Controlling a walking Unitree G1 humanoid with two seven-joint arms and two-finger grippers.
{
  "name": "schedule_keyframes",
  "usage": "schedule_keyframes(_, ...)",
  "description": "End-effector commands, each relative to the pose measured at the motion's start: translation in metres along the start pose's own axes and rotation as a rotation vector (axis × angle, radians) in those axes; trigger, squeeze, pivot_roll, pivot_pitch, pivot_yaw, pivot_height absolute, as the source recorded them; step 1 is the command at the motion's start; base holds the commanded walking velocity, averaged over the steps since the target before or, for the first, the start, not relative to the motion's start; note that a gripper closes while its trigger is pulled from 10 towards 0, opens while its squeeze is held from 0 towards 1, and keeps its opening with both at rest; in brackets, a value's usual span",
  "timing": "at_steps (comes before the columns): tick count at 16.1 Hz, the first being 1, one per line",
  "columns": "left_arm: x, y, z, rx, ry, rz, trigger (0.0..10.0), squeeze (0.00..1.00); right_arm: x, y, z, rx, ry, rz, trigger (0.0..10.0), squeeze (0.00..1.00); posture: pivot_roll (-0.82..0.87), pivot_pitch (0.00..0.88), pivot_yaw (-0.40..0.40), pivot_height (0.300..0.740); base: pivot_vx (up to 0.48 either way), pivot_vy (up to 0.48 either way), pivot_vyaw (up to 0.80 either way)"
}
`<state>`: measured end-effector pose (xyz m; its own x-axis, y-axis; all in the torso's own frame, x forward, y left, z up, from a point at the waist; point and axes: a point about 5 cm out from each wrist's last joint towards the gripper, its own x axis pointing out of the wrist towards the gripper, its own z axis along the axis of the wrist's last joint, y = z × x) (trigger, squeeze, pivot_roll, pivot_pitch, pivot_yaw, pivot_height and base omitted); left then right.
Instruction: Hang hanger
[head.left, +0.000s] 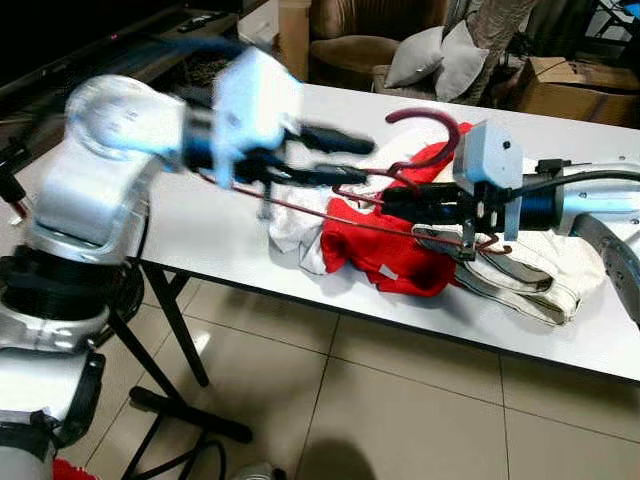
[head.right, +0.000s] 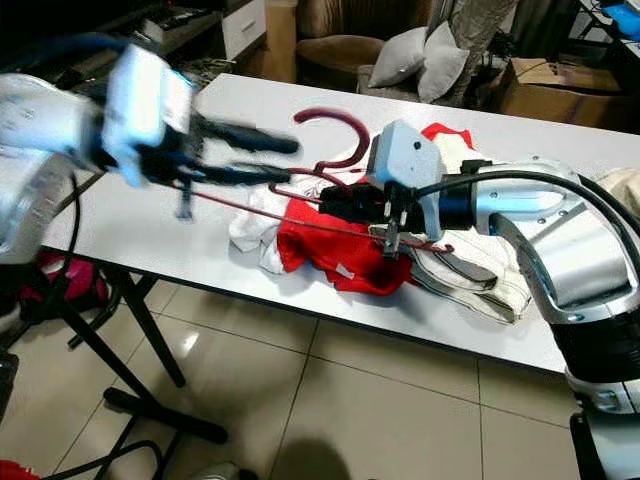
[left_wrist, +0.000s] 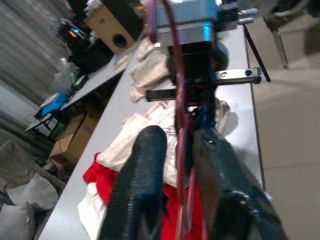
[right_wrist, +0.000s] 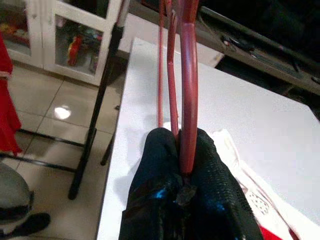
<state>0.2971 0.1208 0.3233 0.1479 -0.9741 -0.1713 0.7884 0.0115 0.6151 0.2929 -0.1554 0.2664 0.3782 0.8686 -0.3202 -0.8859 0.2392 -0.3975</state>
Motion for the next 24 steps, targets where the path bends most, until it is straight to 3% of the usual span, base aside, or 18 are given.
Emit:
schedule_keyframes(1,-0.009,0.007,0.007,0.008,-0.022,0.025,10.0,1.0,-0.005,-0.003,0.006,0.007,-0.029,-0.03,0.0,0.0,0.0,0.0,0.004,0.74,0.0,0.0,0.0)
schedule_keyframes(3,-0.021,0.012,0.005,-0.033,-0.045,0.082,10.0,1.0,-0.006,-0.004,0.009,0.026,-0.081,-0.068,0.0,0.0,0.0,0.0,0.004,0.74,0.0,0.0,0.0)
schedule_keyframes(5,-0.035,0.013,-0.005,-0.095,-0.041,0.186,10.0,1.0,-0.006,-0.007,0.013,0.093,-0.183,-0.185,0.0,0.0,0.0,0.0,0.008,0.74,0.0,0.0,0.0)
schedule_keyframes(7,-0.042,0.01,-0.031,-0.224,0.002,0.425,10.0,0.98,-0.006,-0.015,0.01,0.244,-0.303,-0.466,0.0,0.0,0.01,0.0,0.016,0.74,0.0,0.0,0.0)
schedule_keyframes(8,-0.041,0.008,-0.037,-0.259,0.013,0.475,10.0,0.93,-0.005,-0.015,0.007,0.269,-0.314,-0.522,0.0,0.0,0.01,0.0,0.018,0.74,0.0,0.0,0.0)
schedule_keyframes(9,-0.037,-0.003,-0.054,-0.321,0.052,0.57,10.0,0.64,-0.002,-0.011,-0.001,0.333,-0.331,-0.625,0.0,0.0,0.01,0.0,0.022,0.74,0.0,0.0,0.0)
schedule_keyframes(10,-0.03,-0.022,-0.068,-0.362,0.09,0.646,10.0,0.49,0.004,0.001,-0.01,0.406,-0.333,-0.711,0.0,0.0,0.01,0.0,0.023,0.74,0.0,0.0,0.0)
schedule_keyframes(11,-0.028,-0.028,-0.074,-0.382,0.12,0.691,10.0,0.42,0.007,0.007,-0.012,0.427,-0.335,-0.719,0.0,0.0,0.01,0.0,0.023,0.74,0.0,0.0,0.0)
schedule_keyframes(12,-0.024,-0.041,-0.084,-0.427,0.166,0.819,10.0,0.31,0.01,0.023,-0.017,0.459,-0.318,-0.757,1.6,0.0,0.01,0.014,0.017,0.74,0.0,0.0,0.0)
schedule_keyframes(13,-0.021,-0.048,-0.088,-0.451,0.171,0.887,10.0,0.27,0.012,0.031,-0.019,0.485,-0.302,-0.769,2.6,0.0,0.01,0.024,0.013,0.74,0.0,0.0,0.0)
schedule_keyframes(14,-0.014,-0.06,-0.093,-0.489,0.183,0.926,10.0,0.09,0.013,0.039,-0.024,0.502,-0.263,-0.785,10.0,0.0,0.01,0.031,0.009,0.74,0.0,0.0,0.0)
schedule_keyframes(15,-0.007,-0.07,-0.096,-0.56,0.164,0.974,10.0,0.09,0.013,0.046,-0.029,0.517,-0.206,-0.824,10.0,0.0,0.0,0.04,0.005,0.74,0.0,0.0,0.0)
schedule_keyframes(17,0.011,-0.088,-0.098,-0.585,0.198,0.963,10.0,0.0,0.014,0.063,-0.04,0.537,-0.099,-0.853,10.0,0.0,0.0,0.052,-0.002,0.74,0.0,0.0,0.0)
schedule_keyframes(20,0.026,-0.099,-0.101,-0.675,0.197,0.947,10.0,0.0,0.016,0.073,-0.05,0.565,-0.032,-0.914,10.0,0.0,0.0,0.068,0.002,0.74,0.0,0.0,0.0)
schedule_keyframes(24,0.027,-0.103,-0.105,-0.701,0.249,0.955,10.0,0.0,0.006,0.08,-0.058,0.683,-0.103,-1.125,10.0,0.0,-0.01,0.072,0.012,0.74,0.0,0.0,0.0)
